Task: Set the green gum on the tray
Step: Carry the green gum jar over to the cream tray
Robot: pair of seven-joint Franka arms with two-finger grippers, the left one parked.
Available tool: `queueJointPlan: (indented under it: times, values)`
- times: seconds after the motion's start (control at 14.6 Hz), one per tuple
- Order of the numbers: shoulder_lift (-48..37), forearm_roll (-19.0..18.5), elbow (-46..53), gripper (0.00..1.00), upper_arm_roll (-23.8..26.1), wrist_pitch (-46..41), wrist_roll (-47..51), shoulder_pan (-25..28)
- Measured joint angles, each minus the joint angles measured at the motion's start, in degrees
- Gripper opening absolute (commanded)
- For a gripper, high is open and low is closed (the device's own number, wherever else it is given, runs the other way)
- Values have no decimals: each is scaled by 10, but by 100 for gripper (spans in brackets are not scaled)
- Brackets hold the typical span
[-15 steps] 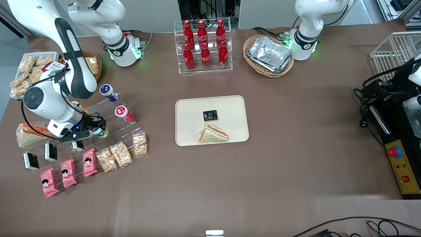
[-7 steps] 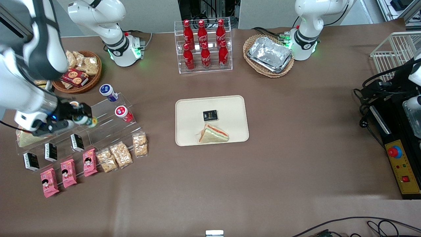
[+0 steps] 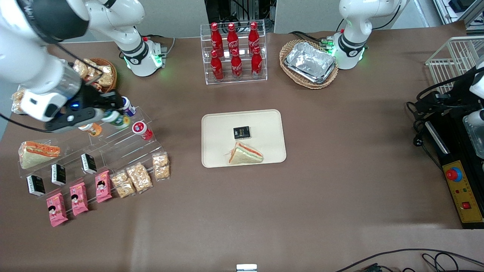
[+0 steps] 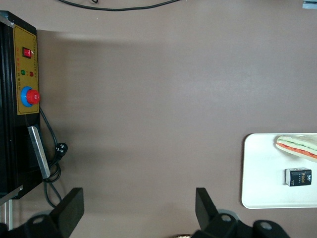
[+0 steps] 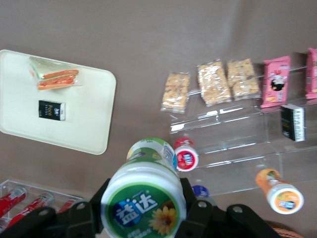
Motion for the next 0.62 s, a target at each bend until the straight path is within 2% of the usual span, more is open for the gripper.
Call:
queueJointPlan:
  times: [0.14,0.27,0.62]
  values:
    - [13,0,-2,0,33,7,51,7]
    - [30,1,-23,0,51,43,118,36]
    - [62,1,-161,0,58,248,312,159]
